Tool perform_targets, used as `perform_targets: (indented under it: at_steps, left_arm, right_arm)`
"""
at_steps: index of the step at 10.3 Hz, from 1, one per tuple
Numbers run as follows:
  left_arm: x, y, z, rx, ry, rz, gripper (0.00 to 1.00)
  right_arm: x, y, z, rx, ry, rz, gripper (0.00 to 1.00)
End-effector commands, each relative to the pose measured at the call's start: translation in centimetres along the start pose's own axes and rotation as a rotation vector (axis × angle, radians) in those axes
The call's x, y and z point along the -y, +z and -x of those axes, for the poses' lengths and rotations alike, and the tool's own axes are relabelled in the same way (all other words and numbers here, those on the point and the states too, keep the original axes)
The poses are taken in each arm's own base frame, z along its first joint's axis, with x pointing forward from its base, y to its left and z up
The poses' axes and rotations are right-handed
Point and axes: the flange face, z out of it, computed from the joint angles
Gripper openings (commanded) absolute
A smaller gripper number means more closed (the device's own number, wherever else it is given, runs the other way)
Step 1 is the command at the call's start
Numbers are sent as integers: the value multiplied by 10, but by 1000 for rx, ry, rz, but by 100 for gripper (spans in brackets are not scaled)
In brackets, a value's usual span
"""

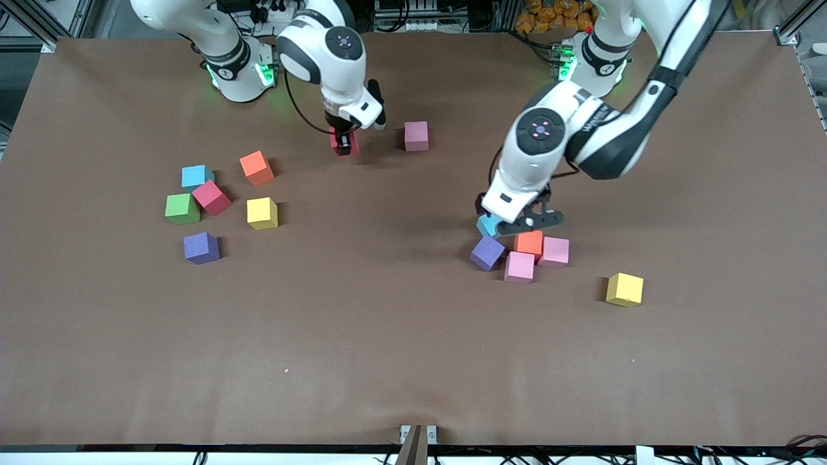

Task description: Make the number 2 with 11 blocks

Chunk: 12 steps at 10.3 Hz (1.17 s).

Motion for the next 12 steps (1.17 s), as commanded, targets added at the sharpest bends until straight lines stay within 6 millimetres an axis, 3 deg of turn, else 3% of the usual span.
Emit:
perform_targets:
  at_steps: [1, 3, 7, 12]
  left_arm:
    - [21, 9, -41, -27, 104, -32, 100]
    - [32, 26, -70, -68, 142, -67, 100]
    - [30, 46, -105, -50, 209, -6, 100]
    - [29, 95, -118, -40, 230, 27, 100]
  right_arm:
    - [-4, 6, -30, 5, 11, -3, 9]
    - [-3, 12, -53, -9, 25, -25, 9]
    - [15, 26, -103, -1, 57, -20, 8]
    - [17, 43, -114, -19, 116, -14, 5]
